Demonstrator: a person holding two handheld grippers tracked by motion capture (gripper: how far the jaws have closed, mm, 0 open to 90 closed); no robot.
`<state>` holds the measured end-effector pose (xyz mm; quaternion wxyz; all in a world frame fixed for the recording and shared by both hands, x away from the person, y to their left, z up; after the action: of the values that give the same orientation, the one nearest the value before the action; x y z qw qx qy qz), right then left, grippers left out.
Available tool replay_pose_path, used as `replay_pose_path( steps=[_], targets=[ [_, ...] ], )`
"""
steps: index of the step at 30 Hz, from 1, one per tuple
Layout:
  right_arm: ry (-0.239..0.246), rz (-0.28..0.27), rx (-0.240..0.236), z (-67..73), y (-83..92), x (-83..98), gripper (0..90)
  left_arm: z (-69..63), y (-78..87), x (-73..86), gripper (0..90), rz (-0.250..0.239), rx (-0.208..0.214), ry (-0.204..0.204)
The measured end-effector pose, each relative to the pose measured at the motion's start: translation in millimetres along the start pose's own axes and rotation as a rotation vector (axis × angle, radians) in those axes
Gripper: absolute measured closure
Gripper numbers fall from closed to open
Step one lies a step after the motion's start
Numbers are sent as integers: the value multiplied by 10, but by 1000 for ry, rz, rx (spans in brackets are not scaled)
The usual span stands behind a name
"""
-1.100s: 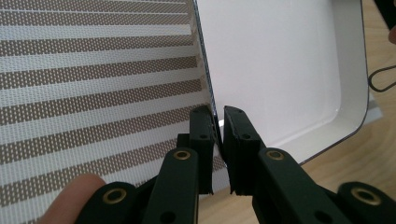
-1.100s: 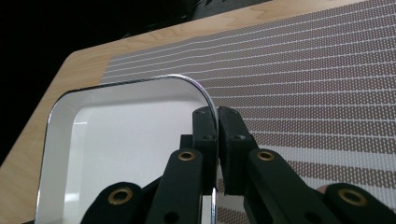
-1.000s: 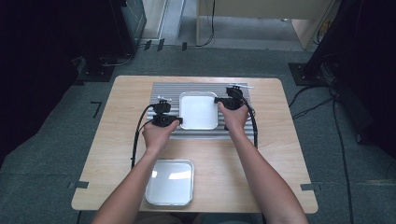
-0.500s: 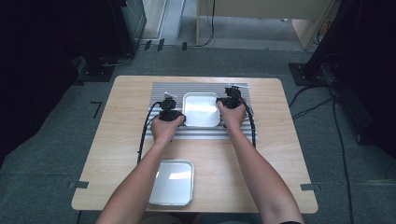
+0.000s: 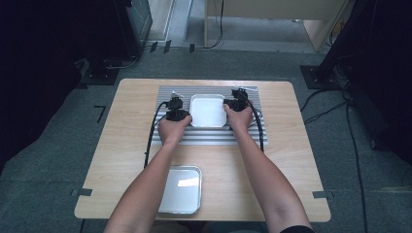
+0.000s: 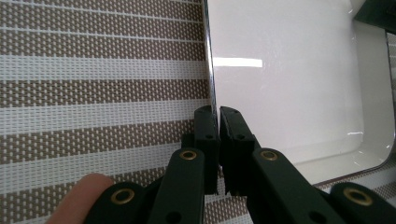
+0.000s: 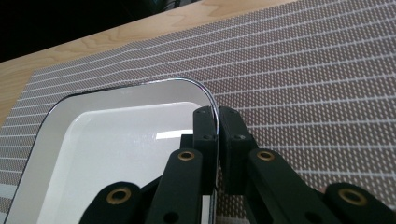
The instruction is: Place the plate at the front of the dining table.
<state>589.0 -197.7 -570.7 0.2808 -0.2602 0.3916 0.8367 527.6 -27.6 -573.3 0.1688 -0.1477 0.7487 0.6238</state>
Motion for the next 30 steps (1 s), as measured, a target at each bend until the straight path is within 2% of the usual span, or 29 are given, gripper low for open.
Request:
replay_pose_path(
  steps=[3,5,6,9,13,16,19,20,21,23,26,28,30],
  targets=[
    [1,-6,-2,5,-17,-7,870,19,-13,-14,873,2,6,17],
    [-34,-11,-19,-16,-46,6,842,25,-19,-28,861,-9,4,15],
    [-36,-13,-20,-31,-58,12,835,25,-19,-28,858,-9,4,15],
    [-37,-20,-37,-38,-85,22,813,22,-27,-40,852,-41,-9,-6],
    [-16,-12,-46,-28,-99,46,755,28,-28,-47,822,-57,7,-14],
    [15,-20,-55,-33,-88,35,653,19,-19,-58,707,-94,10,-42],
    [47,-27,-70,-11,-57,19,601,13,-7,-55,608,-117,31,-58],
    [47,-27,-70,-11,-57,19,601,13,-7,-55,548,-117,31,-58],
    [89,-34,-65,7,-25,-3,592,39,6,-56,530,-127,25,-50],
    [135,-33,-46,23,5,-24,561,66,21,-51,494,-140,21,-52],
    [195,-39,-12,52,71,-70,534,102,53,-29,511,-152,14,-86],
    [204,-25,6,61,116,-81,490,123,82,-19,499,-162,7,-104],
    [192,-22,16,70,160,-88,459,143,123,-22,461,-178,12,-97]
  ],
)
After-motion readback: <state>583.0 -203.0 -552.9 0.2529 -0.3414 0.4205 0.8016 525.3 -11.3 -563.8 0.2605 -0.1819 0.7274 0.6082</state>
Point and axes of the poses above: each handheld gripper's, and its own axes: y roughly backward along the jaws, x roughly out of its underside, z roughly to its left, the point moved 10 cm from there along -y, roughly forward along the jaws, and after that the axes turned 14 degrees about -x, right-handed, at the moved point
